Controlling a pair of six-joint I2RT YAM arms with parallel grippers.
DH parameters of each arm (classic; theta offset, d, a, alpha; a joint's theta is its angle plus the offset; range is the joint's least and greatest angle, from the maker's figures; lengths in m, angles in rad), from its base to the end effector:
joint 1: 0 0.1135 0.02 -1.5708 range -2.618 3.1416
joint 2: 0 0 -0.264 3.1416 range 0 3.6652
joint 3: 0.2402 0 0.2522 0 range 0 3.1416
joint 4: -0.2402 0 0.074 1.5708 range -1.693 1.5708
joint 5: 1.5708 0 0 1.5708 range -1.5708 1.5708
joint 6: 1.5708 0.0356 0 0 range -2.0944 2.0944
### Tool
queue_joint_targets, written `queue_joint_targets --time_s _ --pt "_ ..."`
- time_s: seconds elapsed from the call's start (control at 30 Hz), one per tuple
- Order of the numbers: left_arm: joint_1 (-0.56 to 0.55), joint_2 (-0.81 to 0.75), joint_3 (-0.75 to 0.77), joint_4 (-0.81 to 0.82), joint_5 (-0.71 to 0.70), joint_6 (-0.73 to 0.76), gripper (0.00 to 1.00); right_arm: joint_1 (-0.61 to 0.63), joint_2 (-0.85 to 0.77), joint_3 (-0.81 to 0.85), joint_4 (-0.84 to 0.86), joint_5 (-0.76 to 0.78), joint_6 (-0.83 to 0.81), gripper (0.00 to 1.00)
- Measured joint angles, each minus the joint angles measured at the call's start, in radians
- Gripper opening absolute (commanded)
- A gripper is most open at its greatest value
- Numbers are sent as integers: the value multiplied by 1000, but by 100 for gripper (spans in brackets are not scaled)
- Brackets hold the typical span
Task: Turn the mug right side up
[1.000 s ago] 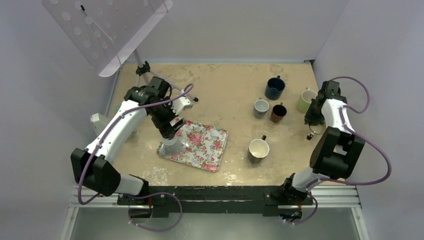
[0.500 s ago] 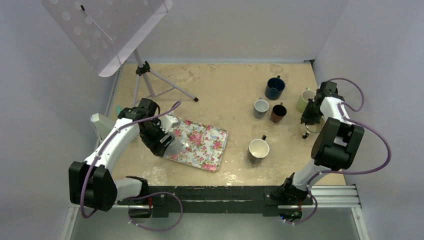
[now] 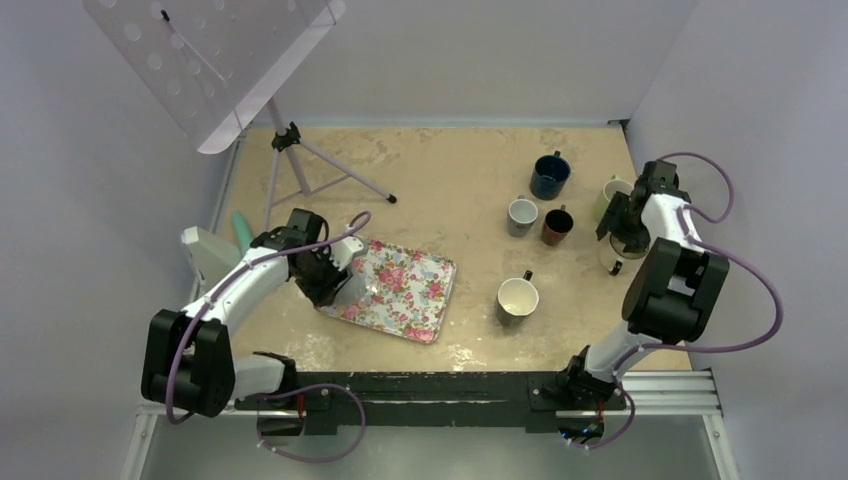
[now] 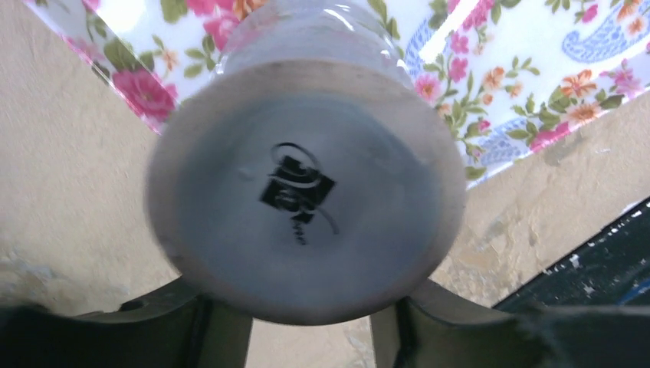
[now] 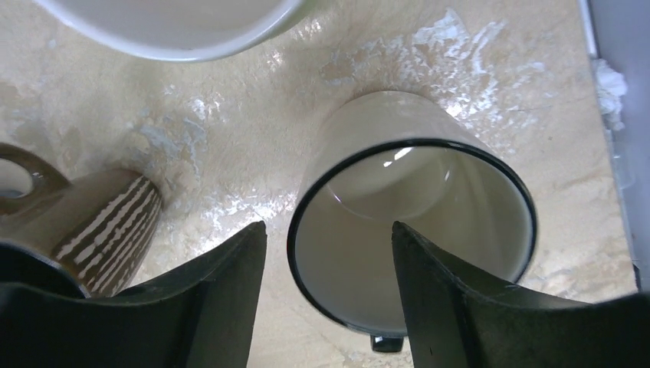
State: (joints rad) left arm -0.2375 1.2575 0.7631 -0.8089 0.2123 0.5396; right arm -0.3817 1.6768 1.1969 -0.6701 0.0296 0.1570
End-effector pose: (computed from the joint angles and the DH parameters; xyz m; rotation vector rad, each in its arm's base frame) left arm 0.2038 -0.0570 0.1963 1.1121 2.6094 -0.2413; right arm 0.3130 -0.1268 0.2161 0.7334 2.6243 -0.1053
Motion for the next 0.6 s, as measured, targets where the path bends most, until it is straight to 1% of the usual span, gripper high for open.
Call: queue_joint_targets --time_s 0.23,0.33,0.4,0.43,0.57,0.6 --pt "-18 88 -3 115 44 8 39 0 -117 0 13 -3 -1 65" --pt "-48 140 11 135 52 15 33 0 -143 0 14 -6 -1 65" --pt "-58 170 28 142 60 20 32 0 -157 0 14 -11 -2 65" --pt "-58 181 38 144 66 21 33 0 -165 0 14 -14 -2 65" --pt "-60 219 89 140 103 -2 49 1 -195 0 14 -21 -2 65" --pt "-60 227 100 142 109 -6 51 1 -203 0 14 -21 -3 65"
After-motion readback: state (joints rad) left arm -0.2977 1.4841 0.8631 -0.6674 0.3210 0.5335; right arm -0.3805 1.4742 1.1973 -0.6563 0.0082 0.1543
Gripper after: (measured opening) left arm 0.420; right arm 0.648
